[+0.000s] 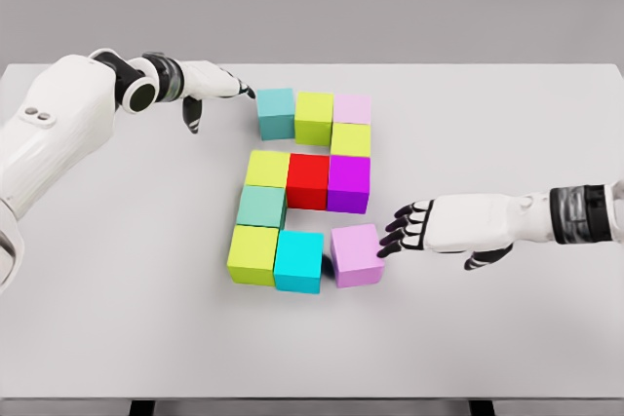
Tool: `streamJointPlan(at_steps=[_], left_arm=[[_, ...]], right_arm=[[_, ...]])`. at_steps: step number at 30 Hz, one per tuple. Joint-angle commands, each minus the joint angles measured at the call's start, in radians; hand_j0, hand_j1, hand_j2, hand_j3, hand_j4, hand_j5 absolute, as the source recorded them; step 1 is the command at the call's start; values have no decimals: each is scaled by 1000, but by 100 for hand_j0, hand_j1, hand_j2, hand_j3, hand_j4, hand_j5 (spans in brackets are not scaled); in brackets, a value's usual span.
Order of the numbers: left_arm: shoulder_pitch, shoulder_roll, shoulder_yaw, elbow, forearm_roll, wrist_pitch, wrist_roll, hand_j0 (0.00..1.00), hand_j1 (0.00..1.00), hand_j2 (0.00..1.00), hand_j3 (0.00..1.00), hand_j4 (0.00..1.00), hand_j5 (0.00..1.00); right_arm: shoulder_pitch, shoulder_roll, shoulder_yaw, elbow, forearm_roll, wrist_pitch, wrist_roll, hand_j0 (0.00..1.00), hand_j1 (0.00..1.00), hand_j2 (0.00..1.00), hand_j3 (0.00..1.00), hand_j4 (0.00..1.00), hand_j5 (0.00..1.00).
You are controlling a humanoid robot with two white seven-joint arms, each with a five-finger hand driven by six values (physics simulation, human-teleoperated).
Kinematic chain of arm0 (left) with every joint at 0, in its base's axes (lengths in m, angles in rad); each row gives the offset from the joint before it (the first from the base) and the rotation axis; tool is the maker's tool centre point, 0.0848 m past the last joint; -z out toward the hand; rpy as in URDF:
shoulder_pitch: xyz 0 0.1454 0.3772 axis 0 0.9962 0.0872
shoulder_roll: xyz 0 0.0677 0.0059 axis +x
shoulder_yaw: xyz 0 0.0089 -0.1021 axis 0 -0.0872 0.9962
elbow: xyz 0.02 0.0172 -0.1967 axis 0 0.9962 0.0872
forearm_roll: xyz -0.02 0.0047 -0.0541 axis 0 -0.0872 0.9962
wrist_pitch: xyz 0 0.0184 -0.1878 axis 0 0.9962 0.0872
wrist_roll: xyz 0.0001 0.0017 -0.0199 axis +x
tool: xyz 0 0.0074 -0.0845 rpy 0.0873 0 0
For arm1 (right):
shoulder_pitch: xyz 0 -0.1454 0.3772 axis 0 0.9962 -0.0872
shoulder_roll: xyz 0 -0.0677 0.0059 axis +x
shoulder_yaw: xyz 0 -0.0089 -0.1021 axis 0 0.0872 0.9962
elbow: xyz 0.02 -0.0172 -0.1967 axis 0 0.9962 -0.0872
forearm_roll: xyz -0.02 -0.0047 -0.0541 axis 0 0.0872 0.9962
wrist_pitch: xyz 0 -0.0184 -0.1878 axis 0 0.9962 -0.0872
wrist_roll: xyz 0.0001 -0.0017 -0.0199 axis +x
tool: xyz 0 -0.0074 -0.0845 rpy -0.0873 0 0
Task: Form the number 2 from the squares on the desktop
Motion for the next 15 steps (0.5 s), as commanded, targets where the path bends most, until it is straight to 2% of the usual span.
streamJointPlan(at_steps=[1, 12, 15], left_arm=[[0, 0, 2, -1, 0, 1, 0, 100, 100, 100, 100, 100, 100], [-3, -2, 2, -11, 0, -6, 0, 100, 100, 100, 100, 100, 100], [-2, -2, 2, -18, 0, -6, 0, 100, 100, 100, 100, 100, 100]], right_arm=[[0, 3, 0, 0, -6, 2, 0, 100, 100, 100, 100, 100, 100], [3, -11, -30, 4, 36, 2, 0, 100, 100, 100, 100, 100, 100], [9, -8, -29, 9, 85, 2, 0, 100, 100, 100, 100, 100, 100]])
